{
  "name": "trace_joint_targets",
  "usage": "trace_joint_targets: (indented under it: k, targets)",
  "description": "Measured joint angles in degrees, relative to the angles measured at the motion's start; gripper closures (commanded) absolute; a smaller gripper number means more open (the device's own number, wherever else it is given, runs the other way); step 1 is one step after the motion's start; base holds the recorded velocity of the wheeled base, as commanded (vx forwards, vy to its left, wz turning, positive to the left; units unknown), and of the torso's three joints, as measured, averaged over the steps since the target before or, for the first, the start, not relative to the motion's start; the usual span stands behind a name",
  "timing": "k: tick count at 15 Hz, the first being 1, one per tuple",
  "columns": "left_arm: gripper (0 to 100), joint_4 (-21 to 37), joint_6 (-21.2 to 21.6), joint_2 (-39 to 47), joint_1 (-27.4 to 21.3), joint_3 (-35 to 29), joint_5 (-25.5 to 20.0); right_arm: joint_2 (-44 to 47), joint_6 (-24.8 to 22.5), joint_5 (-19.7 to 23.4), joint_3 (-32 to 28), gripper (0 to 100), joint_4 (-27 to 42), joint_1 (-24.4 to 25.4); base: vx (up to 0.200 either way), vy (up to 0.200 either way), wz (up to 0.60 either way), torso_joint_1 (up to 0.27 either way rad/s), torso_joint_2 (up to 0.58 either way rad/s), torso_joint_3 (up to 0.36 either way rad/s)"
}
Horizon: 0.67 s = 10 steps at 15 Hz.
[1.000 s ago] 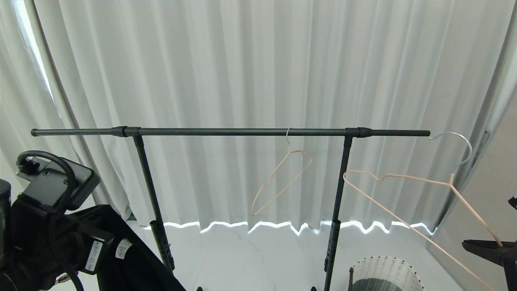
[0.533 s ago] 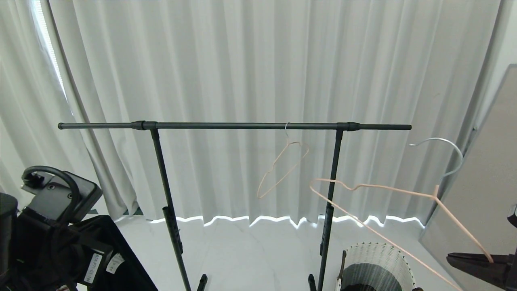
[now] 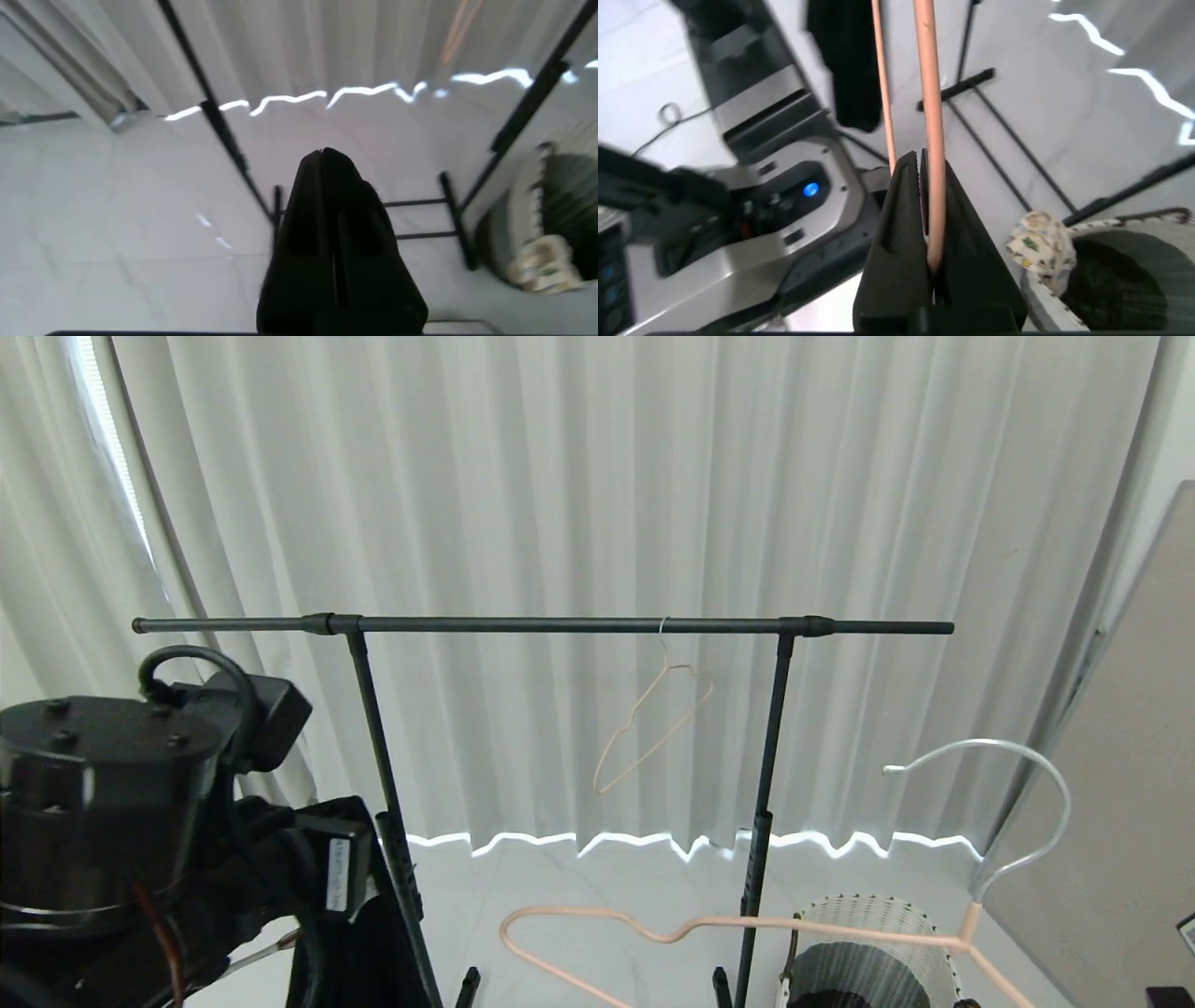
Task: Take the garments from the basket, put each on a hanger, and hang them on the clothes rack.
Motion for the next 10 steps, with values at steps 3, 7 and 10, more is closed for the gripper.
trace_joint_targets:
  k: [3, 7, 10]
  targets:
    - [100, 0.0, -6.9, 7.2, -4.1, -6.6, 0.0, 1.9, 0.2, -0.2, -0.1, 100, -1.3, 1.6, 0.0, 0.0, 0.0, 0.0, 0.0, 0.0]
    - [100, 0.5, -6.9, 11.0, -7.8, -8.1, 0.9, 6.4, 1.6, -4.5, -0.1, 100, -4.2, 1.7, 0.0, 0.0, 0.0, 0.0, 0.0, 0.0]
    - [100, 0.5, -7.0, 13.1, -10.1, -8.1, 3.4, 10.3, 2.7, -4.7, -0.4, 100, -9.8, 2.0, 0.0, 0.0, 0.0, 0.0, 0.0, 0.0]
